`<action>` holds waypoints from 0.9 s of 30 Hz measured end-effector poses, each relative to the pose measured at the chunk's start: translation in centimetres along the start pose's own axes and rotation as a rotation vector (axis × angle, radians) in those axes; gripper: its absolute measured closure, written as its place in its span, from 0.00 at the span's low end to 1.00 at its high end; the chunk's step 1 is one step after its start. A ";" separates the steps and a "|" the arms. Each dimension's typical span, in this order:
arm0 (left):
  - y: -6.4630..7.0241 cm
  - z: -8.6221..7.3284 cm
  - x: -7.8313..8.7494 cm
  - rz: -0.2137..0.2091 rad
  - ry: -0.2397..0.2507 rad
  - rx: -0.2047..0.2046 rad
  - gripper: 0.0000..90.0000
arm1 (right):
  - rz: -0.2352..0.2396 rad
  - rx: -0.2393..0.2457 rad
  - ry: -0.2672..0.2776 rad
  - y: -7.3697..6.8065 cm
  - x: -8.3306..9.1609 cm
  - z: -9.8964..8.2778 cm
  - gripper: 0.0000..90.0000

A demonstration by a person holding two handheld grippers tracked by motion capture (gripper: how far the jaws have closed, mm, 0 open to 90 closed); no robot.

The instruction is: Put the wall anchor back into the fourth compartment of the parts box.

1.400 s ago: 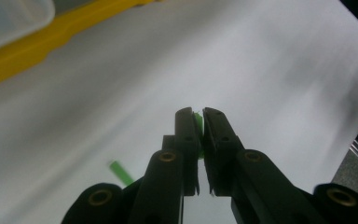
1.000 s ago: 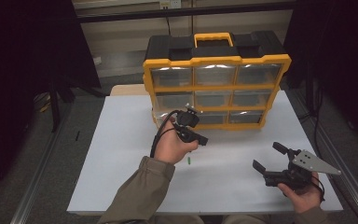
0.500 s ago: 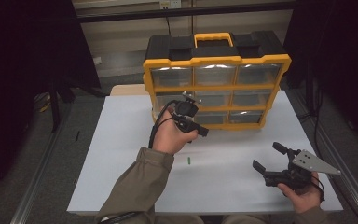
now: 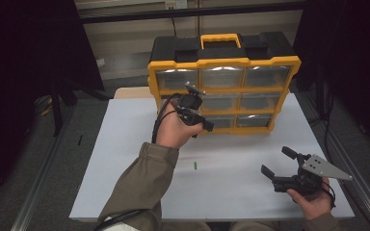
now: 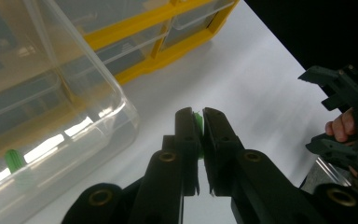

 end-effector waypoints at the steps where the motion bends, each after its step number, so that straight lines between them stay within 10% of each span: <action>1: 0.0 0.1 0.1 0.002 0.002 0.006 0.94 | -0.003 -0.003 -0.001 0.0 0.0 0.0 0.01; 27: -1.2 2.0 3.2 0.064 -0.006 0.086 0.94 | -0.001 -0.003 0.000 0.0 0.0 0.0 0.01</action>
Point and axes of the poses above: each handheld gripper's, and its own axes: x roughly backward along the jaws, z roughly out of its top, y roughly to its right, the point moved 6 cm from there along -x, roughly forward along the jaws, and after that the axes turned 6 degrees about -y, right-handed, at the moved point
